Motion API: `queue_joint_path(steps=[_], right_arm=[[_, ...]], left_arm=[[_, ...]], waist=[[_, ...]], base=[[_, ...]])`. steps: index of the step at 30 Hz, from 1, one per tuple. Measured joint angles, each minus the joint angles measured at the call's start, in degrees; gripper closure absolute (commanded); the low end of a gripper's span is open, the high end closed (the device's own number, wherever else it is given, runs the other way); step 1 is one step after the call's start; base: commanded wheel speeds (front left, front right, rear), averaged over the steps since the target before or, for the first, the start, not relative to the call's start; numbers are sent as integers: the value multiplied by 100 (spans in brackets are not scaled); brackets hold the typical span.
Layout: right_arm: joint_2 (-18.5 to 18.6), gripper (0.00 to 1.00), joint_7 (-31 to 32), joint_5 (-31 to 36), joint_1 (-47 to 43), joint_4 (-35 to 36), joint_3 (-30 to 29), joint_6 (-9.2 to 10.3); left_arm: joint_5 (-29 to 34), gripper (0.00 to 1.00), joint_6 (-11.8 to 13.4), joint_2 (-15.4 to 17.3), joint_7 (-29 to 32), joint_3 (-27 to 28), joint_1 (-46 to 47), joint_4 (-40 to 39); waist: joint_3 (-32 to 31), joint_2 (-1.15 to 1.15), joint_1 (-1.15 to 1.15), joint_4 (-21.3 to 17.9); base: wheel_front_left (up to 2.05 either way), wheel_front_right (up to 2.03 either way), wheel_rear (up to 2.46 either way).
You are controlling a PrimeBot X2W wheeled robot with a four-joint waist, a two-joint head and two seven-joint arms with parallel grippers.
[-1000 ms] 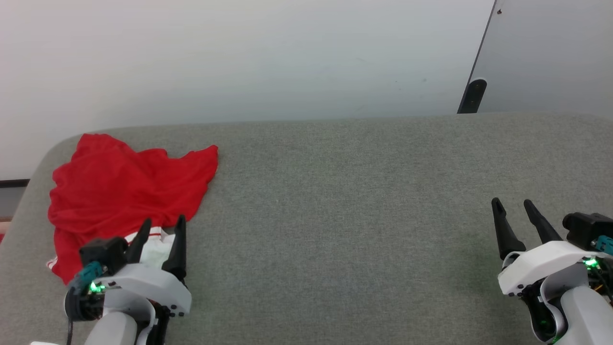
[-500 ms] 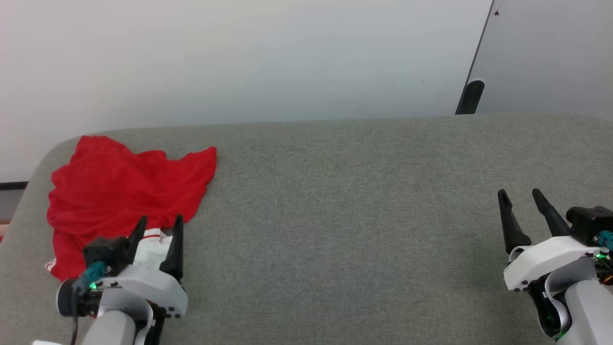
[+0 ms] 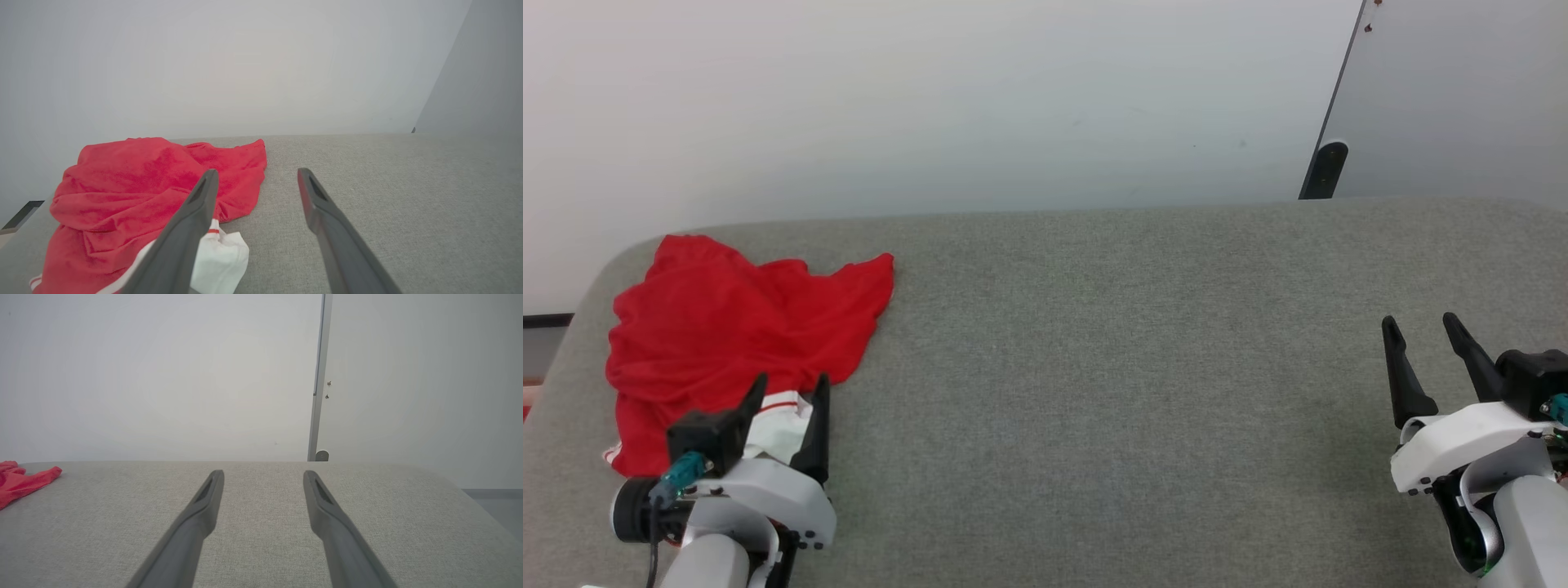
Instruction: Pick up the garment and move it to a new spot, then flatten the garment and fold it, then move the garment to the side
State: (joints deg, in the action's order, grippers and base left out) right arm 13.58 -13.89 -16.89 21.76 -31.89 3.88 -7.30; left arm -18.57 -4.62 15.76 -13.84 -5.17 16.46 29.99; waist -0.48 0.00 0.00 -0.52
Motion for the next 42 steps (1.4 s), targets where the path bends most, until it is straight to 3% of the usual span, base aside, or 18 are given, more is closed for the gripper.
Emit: queue_joint_path(steps=[12, 29, 42], right_arm=[[2, 0, -108, 272, 19, -1, -57, -1], [-21, 0, -108, 27, 31, 11, -16, -7], [-41, 0, -109, -136, 22, 5, 528, -7]], left_arm=[[402, 0, -52, 40, -109, 16, 65, 80], [330, 0, -136, -38, -115, 62, 113, 275], [289, 0, 70, -27, -126, 154, 114, 225]], waist=[[-6, 0, 0, -20], [18, 0, 0, 131], [33, 0, 0, 837]], base=[[0, 0, 0], [0, 0, 0], [0, 0, 0]])
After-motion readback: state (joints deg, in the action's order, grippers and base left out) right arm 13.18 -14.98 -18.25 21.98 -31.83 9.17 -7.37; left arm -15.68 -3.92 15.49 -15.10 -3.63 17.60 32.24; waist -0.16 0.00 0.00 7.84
